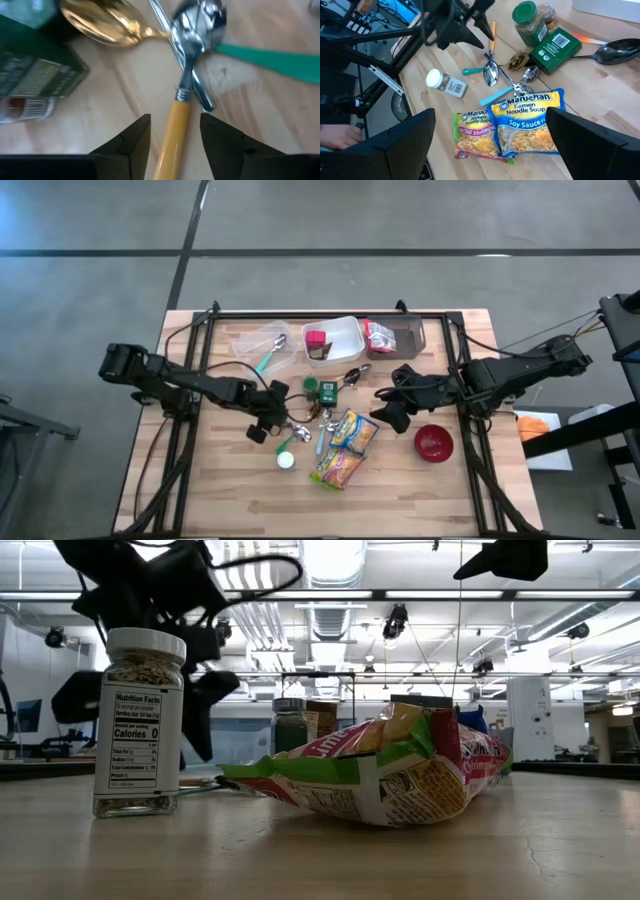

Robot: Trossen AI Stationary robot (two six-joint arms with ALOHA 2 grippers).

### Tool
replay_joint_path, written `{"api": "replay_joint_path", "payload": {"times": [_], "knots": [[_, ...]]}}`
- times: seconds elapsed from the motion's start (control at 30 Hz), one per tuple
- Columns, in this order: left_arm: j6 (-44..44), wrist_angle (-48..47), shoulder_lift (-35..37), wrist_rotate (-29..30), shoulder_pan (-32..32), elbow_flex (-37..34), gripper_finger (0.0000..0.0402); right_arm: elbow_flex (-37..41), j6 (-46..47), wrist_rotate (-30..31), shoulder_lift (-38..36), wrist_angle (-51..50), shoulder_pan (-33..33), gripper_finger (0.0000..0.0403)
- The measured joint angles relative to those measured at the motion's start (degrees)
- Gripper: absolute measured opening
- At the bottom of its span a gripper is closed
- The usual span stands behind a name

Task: Pick & Place Food Item
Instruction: Put the yellow spoon into the transparent bin

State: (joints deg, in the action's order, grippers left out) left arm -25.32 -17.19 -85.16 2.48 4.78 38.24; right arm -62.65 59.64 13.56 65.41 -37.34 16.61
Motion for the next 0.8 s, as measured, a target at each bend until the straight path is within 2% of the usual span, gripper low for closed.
{"api": "replay_joint_path", "payload": {"times": [0.2,0.43,0.53,0.73,0.8], "knots": [[-5.7,0.4,-3.6,-0.6,-0.2,0.1,0.0174,0.0,0.4,0.0,0.0,0.2,0.0,0.0375],[-6.9,1.9,-6.1,-3.3,-1.6,0.4,0.0167,0.0,0.4,-0.1,0.0,0.2,0.0,0.0375],[-6.8,2.8,-6.9,-5.1,-2.3,0.4,0.0137,0.0,0.6,-0.1,0.0,0.3,0.0,0.0375],[-6.4,3.7,-7.6,-8.9,-3.4,0.2,0.0038,0.1,1.0,-0.2,0.0,0.3,0.0,0.0375],[-6.3,3.7,-7.6,-9.1,-3.6,0.2,0.0020,0.1,1.0,-0.4,0.0,0.3,0.0,0.0375]]}}
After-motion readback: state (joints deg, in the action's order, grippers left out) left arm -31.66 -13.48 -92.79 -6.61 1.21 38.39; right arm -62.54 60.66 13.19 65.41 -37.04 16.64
